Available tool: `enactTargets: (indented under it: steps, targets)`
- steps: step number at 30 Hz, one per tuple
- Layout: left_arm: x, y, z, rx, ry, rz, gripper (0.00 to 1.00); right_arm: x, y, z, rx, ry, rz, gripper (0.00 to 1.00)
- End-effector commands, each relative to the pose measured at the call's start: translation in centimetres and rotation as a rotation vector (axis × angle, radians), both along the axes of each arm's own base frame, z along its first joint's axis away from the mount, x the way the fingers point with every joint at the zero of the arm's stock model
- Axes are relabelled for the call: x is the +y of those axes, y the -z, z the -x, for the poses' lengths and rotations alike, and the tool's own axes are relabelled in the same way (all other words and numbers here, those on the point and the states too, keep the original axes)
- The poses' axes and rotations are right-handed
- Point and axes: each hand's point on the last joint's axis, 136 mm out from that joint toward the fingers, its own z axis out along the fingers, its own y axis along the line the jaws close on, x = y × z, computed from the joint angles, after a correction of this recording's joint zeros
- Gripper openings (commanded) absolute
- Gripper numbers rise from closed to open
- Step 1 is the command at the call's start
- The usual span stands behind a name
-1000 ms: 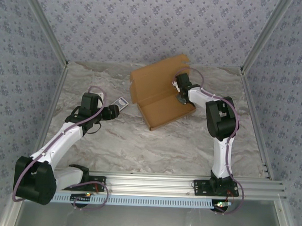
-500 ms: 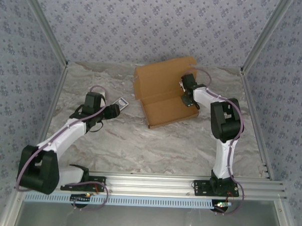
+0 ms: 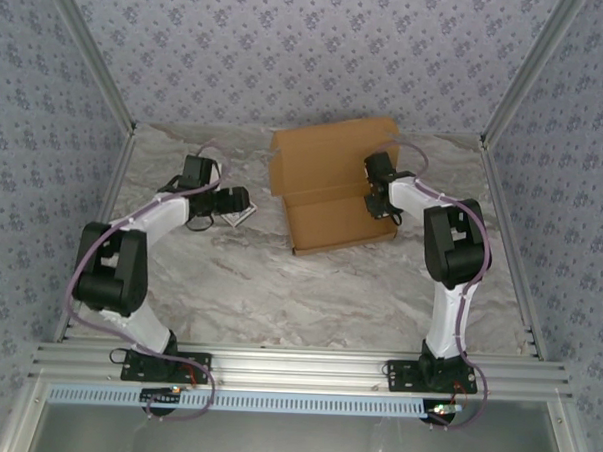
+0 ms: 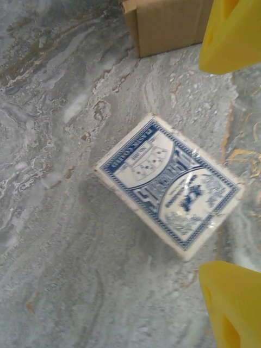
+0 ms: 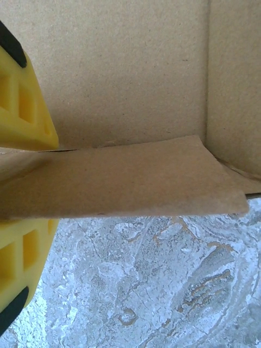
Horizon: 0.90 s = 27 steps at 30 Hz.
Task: Fold the paper box
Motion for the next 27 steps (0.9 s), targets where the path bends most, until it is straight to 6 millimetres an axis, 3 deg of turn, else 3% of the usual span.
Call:
enactTargets:
  steps: [1,10,21,27]
  targets:
    - [-0.7,1.0,-0.6,0.07,0.097,-0.011,0.91,0.2,-1.1,0.6,-0.002,0.012,-0.022,0.33]
    - [-2.5,3.7,-2.0,0.207,0.215,-0.008,0.91,0.0,-1.7,0.6,-0.013,0.005,-0.018,0.32]
    - [-2.9,5.5,0.3,0.253,0.26,-0.144,0.9,0.4,-1.5,0.6,-0.01,-0.006,-0.034,0.3]
    - [-2.0,6.7,1.0,0.285,0.242,-0.246,0.86,0.4,-1.6,0.6,-0.01,-0.008,-0.032,0.3]
